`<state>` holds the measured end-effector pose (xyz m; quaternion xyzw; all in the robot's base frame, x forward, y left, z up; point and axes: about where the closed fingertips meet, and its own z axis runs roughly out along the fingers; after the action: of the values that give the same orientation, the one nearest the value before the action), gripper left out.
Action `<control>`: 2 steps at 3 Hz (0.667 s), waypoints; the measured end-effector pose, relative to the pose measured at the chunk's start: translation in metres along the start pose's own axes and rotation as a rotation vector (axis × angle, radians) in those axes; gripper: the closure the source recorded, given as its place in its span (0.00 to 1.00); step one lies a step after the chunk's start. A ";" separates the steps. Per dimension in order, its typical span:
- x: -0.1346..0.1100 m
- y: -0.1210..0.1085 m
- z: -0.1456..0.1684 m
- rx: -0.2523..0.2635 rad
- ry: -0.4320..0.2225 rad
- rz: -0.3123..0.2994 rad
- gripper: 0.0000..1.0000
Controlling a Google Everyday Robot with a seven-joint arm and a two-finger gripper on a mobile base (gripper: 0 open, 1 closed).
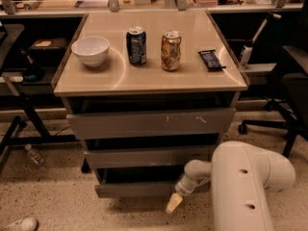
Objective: Open bottom drawer
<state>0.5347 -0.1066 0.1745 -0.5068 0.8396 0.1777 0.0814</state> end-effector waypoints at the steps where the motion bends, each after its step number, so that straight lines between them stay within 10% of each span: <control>1: -0.001 -0.001 -0.001 0.000 0.000 0.000 0.00; 2: 0.014 0.030 -0.009 -0.038 0.043 0.023 0.00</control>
Offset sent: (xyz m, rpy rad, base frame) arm -0.1113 -0.0097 0.0396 -0.0752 0.1936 -0.0022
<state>0.5025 -0.1090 0.1853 -0.5024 0.8434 0.1835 0.0517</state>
